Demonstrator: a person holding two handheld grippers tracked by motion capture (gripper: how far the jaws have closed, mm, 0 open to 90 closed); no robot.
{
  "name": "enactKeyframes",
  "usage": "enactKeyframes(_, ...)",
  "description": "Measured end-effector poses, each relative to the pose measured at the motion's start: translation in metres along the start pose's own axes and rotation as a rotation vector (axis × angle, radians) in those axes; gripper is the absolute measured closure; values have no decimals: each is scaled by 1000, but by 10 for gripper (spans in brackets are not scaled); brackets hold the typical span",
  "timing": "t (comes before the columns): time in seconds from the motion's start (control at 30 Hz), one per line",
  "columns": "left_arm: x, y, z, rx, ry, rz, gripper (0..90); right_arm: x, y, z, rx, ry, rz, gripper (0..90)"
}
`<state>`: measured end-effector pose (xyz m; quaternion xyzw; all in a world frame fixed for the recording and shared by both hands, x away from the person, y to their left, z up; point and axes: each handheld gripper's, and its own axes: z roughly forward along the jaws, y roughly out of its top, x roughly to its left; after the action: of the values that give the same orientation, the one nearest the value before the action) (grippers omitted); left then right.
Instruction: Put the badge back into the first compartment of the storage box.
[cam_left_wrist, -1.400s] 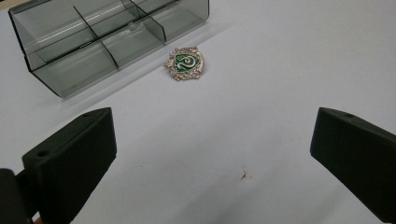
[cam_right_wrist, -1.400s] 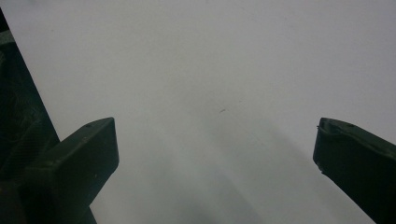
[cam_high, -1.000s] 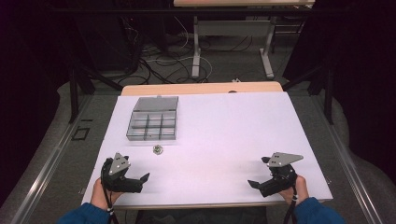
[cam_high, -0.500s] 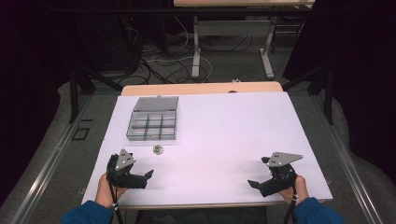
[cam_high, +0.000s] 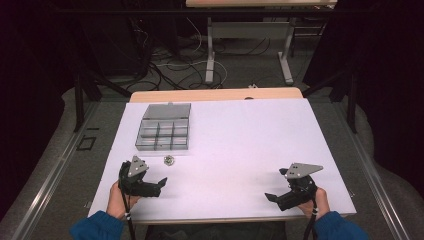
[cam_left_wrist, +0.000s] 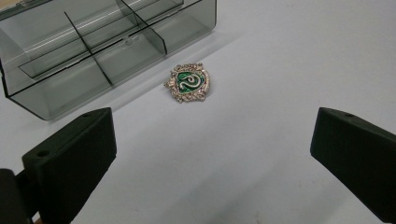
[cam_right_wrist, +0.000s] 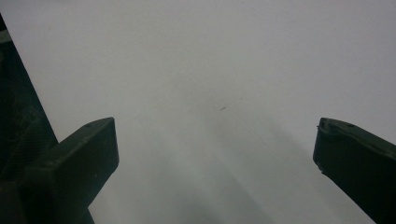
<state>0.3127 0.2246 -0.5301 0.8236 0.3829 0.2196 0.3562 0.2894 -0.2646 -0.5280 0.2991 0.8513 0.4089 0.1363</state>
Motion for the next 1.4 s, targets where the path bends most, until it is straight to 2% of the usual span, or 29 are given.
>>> enactKeyframes(0.07, 0, 1, 3, -4, -2, -5, 4, 1, 0, 0, 1, 0, 10, 0)
enactKeyframes(0.2, 1, 6, 11, 15, -8, -3, 3, 0, 0, 1, -1, 1, -3, 0)
enactKeyframes(0.3, 2, 9, 17, 16, -5, -6, 3, 1, -1, 0, -4, -7, 10, 0)
enactKeyframes(0.43, 4, 11, 24, 19, -3, -22, 2, 0, 0, 1, -2, 1, -2, 0)
enactKeyframes(0.63, 6, 15, 31, 23, 0, -37, 1, 1, -1, 0, -4, -6, 11, 0)
enactKeyframes(1.1, 10, 21, 50, 54, 5, -71, 13, 0, 0, 0, 0, 2, 1, 0)
enactKeyframes(1.33, 13, 23, 56, 65, 11, -74, 120, 0, 0, 1, -1, 3, -7, 0)
enactKeyframes(1.4, 13, 23, 58, 62, 9, -88, 144, 0, 0, 1, -1, 3, -6, 0)
